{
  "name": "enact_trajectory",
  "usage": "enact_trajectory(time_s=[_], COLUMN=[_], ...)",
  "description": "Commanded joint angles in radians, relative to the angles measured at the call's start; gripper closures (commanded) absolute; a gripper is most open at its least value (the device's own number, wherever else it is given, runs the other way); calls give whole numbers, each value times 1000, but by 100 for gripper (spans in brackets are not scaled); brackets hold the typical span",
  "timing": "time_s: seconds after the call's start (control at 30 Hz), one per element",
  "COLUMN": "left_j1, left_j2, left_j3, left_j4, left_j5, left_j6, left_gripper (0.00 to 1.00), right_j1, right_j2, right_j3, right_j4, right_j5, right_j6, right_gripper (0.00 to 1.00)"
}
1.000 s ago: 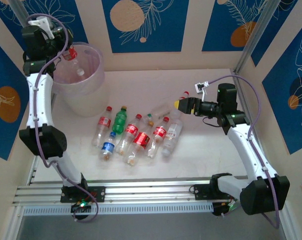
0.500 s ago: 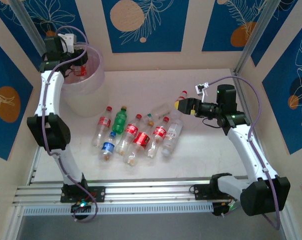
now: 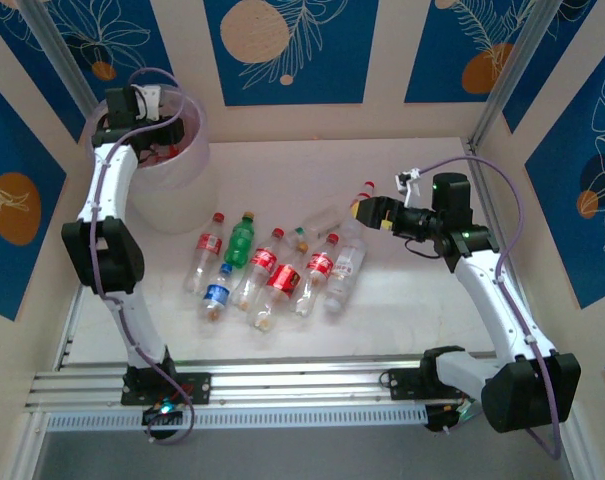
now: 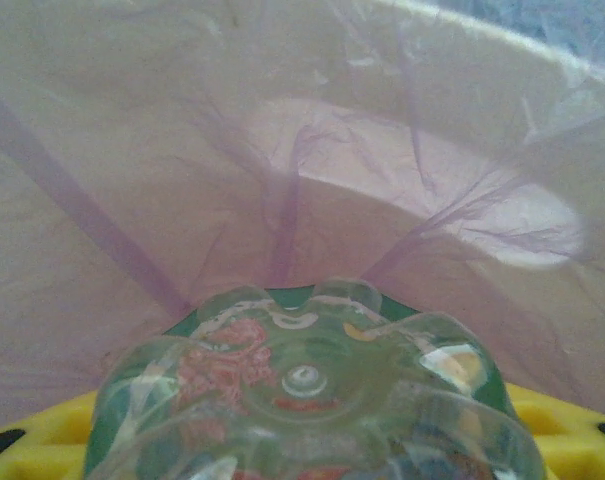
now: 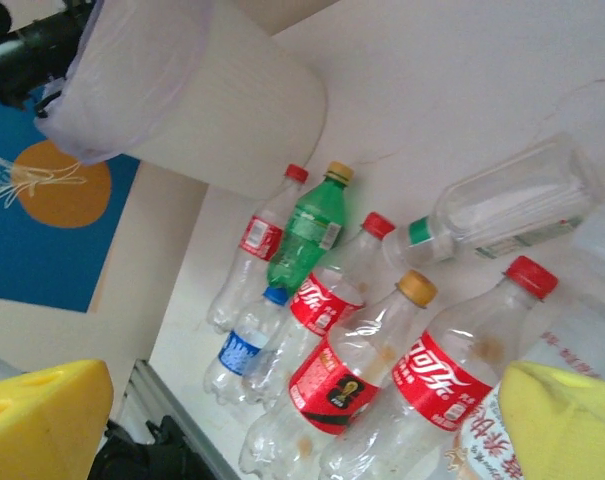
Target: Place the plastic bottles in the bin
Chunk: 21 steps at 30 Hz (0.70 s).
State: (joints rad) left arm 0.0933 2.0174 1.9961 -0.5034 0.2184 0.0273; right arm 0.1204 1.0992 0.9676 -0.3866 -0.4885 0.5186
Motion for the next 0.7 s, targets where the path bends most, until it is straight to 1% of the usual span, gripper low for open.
enact_trajectory(time_s=[0.0,0.23,0.27,0.33,0.4,0.47,0.57,0.67], left_j1=[-7,-7,-7,-7,-7,-7,-8,-7], left_j2=[7,17,15,11,1,-8,-22,-43], left_j3=[-26,-53,-56,-65,-69,-69,-69,-69], left_j4=[19,43,47,54,56,52,48,45], left_j5=[-11,5,3,2,2,-2,-10,-20], left_j6=[-12,-30,-35,-38,-35,-28,-18,-15], left_gripper=[88,75,71,57,45,35,25,21], right_j1=[-25,-42,-42,-39,-32,-28,-26,-26], right_j2=[-31,-52,-49,-33,-22,-27,-28,-8], right_j3=[-24,-43,-38,-9,6,-4,-32,-49], right_j4=[-22,-27,-46,-127,-191,-207,-216,-225], right_j5=[45,97,115,184,247,273,303,319], right_j6=[32,54,55,50,44,57,93,117], right_gripper=[1,1,1,1,1,1,1,0])
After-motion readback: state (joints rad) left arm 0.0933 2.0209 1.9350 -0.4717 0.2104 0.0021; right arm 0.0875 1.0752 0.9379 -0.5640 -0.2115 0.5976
